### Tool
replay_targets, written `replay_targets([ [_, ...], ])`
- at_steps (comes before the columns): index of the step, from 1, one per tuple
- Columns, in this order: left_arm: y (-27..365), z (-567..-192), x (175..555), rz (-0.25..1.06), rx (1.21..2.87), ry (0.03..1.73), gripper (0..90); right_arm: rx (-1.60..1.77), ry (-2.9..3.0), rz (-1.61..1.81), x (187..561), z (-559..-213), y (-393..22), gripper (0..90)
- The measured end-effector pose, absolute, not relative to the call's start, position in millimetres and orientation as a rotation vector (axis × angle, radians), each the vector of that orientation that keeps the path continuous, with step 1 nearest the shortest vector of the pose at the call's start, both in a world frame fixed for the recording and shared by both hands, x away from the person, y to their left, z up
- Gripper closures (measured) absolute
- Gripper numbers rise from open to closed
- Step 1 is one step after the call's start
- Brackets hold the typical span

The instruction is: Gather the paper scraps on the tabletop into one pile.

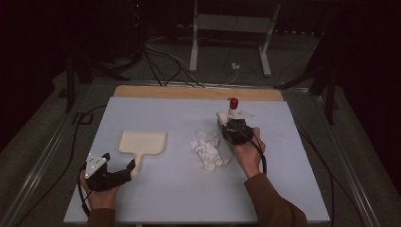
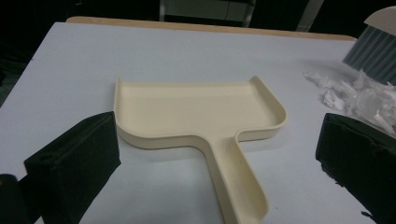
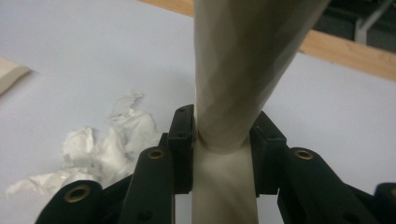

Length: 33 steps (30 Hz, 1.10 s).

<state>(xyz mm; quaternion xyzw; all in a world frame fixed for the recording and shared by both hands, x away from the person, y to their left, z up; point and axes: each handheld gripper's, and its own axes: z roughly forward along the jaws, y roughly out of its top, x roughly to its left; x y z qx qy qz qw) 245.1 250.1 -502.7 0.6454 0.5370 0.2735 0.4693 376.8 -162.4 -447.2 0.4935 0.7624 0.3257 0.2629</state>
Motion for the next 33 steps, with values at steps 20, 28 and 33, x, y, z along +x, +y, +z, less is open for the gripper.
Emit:
replay_targets([
  [20, 251.1, -502.8, 245.4, 0.666, 1.575, 1.317, 0.5, 0.716, 2.324, 0.960, 435.5, -454.6, -154.3, 67.3],
  [28, 249.8, -503.2, 246.2, 0.664, 1.581, 1.313, 0.5, 0.485, 2.362, 0.976, 441.3, -462.0, -132.7, 67.4],
  [33, 250.7, -503.1, 246.0, 0.664, 1.581, 1.313, 0.5, 0.398, 2.424, 0.999, 439.6, -470.6, -121.9, 67.4],
])
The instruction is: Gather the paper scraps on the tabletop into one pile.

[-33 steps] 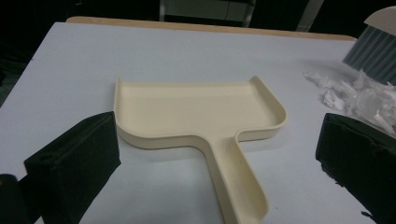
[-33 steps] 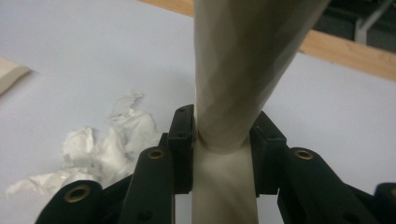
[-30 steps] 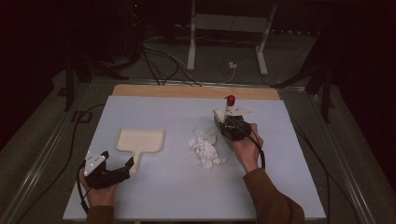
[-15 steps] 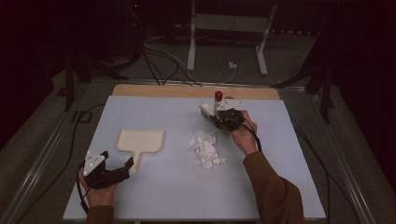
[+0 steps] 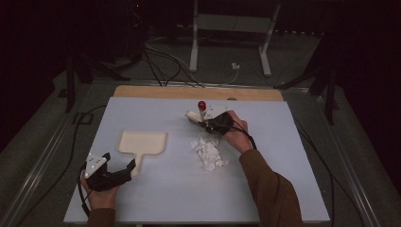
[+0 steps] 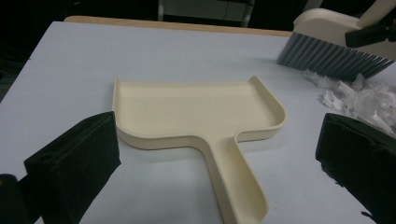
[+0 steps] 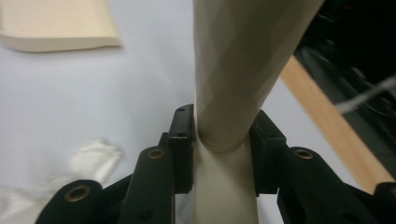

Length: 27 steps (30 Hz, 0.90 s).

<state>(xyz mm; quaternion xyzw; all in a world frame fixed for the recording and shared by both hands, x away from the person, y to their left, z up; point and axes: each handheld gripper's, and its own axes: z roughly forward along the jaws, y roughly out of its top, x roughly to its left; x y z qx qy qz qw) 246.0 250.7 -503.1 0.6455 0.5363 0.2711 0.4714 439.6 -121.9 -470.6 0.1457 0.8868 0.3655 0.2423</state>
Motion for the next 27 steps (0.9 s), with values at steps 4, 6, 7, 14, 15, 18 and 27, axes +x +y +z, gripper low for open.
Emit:
replay_targets([
  [4, 250.9, -503.0, 245.9, 0.664, 1.581, 1.313, 0.5, 0.300, 2.497, 1.015, 433.8, -469.6, -121.1, 67.4],
  [6, 251.0, -503.1, 245.9, 0.663, 1.580, 1.314, 0.5, 0.261, 2.528, 1.049, 430.0, -467.6, -124.5, 67.4],
  [7, 250.9, -503.1, 245.9, 0.663, 1.580, 1.315, 0.5, 0.243, 2.544, 1.066, 427.7, -466.5, -126.7, 67.4],
  [14, 249.2, -503.6, 246.3, 0.661, 1.586, 1.315, 0.5, 0.114, 2.637, 1.087, 414.2, -460.8, -140.6, 67.4],
  [15, 249.0, -503.7, 246.4, 0.661, 1.587, 1.316, 0.5, 0.107, 2.646, 1.090, 412.6, -460.4, -141.8, 67.3],
  [18, 248.9, -503.7, 246.3, 0.662, 1.587, 1.316, 0.6, 0.078, 2.673, 1.102, 409.7, -459.5, -144.0, 67.3],
  [27, 249.8, -504.0, 246.7, 0.656, 1.588, 1.317, 0.6, 0.237, 2.586, 1.150, 418.6, -459.2, -142.7, 67.3],
])
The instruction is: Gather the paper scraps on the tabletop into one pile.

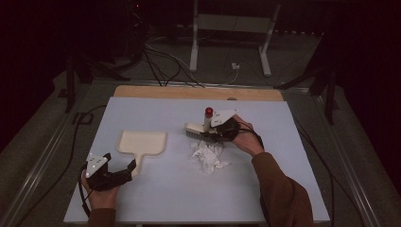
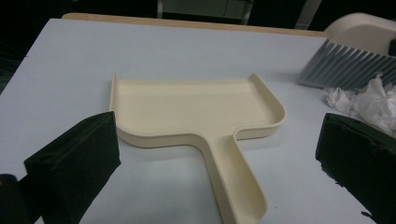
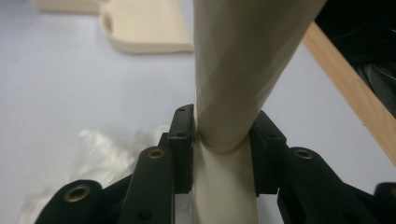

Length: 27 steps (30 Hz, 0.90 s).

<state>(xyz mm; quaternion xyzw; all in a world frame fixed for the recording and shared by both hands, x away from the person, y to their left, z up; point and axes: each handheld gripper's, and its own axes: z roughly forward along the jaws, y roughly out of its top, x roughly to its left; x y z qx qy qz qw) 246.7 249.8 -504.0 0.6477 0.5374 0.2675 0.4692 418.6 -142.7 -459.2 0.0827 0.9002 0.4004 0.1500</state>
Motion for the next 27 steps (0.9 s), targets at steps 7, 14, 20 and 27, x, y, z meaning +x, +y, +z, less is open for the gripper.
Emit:
replay_targets([
  [7, 250.7, -504.0, 246.8, 0.656, 1.584, 1.319, 0.6, 0.427, 2.503, 1.151, 426.6, -458.0, -146.5, 67.3],
  [14, 251.0, -503.8, 246.7, 0.653, 1.579, 1.321, 0.5, 0.609, 2.407, 1.137, 429.5, -450.4, -161.0, 67.3],
  [20, 251.0, -503.7, 246.3, 0.654, 1.579, 1.322, 0.5, 0.818, 2.357, 1.106, 422.9, -441.6, -182.6, 67.3],
  [27, 249.5, -503.7, 245.9, 0.655, 1.590, 1.320, 0.5, 1.099, 2.282, 1.048, 408.3, -437.2, -218.6, 67.3],
])
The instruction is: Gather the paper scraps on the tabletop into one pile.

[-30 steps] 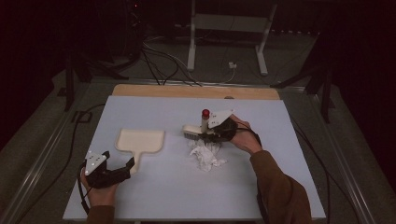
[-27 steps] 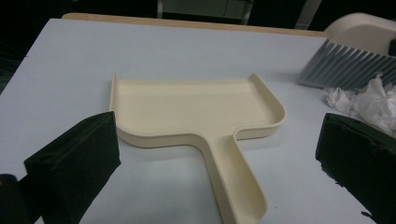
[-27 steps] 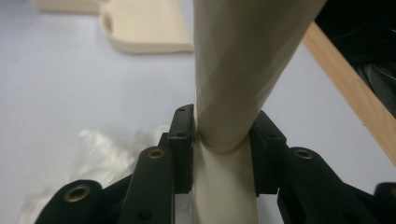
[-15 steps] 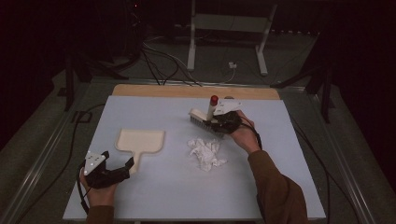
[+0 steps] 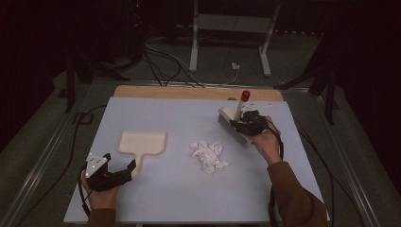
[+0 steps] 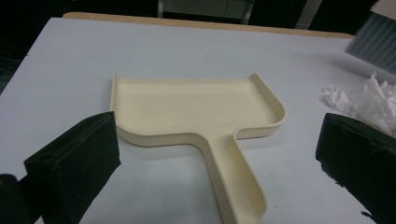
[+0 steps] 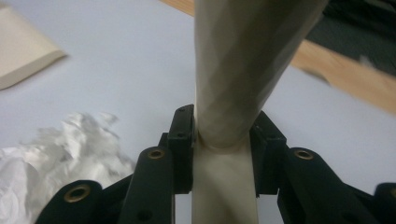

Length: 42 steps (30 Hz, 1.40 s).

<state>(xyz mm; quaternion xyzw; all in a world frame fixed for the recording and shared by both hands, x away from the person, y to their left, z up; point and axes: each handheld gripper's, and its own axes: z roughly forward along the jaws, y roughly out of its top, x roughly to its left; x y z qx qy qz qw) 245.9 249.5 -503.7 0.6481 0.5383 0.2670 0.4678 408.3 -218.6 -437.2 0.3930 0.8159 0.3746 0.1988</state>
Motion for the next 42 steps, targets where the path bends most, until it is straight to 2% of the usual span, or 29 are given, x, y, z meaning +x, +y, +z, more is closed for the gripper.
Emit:
replay_targets([
  [6, 248.0, -504.0, 246.0, 0.655, 1.592, 1.323, 0.5, 1.383, 2.235, 1.018, 391.4, -440.2, -249.5, 67.3],
  [15, 244.4, -505.0, 246.8, 0.650, 1.607, 1.320, 0.6, 1.515, 2.258, 0.987, 371.3, -444.9, -282.7, 67.1],
  [42, 228.8, -499.1, 254.3, 0.617, 1.691, 1.346, 0.6, 1.563, 2.212, 1.027, 365.9, -457.0, -284.1, 66.7],
])
